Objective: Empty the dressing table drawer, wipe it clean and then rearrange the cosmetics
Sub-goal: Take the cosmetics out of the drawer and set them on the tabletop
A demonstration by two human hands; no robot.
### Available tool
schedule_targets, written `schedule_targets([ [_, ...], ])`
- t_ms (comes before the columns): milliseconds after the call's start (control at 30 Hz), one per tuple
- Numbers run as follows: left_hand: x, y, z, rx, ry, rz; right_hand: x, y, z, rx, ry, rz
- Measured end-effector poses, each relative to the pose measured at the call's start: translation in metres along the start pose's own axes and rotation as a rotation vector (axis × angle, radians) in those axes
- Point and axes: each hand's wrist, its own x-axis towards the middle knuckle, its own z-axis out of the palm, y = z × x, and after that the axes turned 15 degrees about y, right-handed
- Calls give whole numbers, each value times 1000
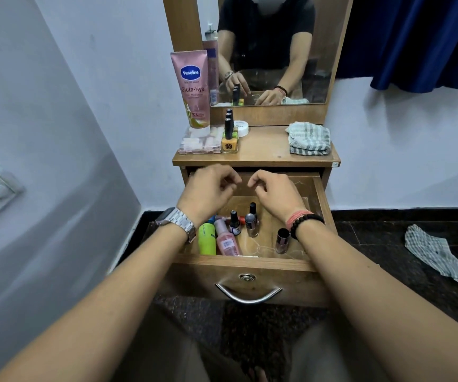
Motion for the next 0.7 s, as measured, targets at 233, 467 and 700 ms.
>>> schedule_targets([
  [233,-20,-8,26,237,-306,32,0,-5,1,12,14,-15],
  [467,-17,-4,24,261,-355,20,-4,-19,-15,161,63,63],
  [700,-13,-4,15,228,-274,-4,-41,-39,-24,283,175,195],
])
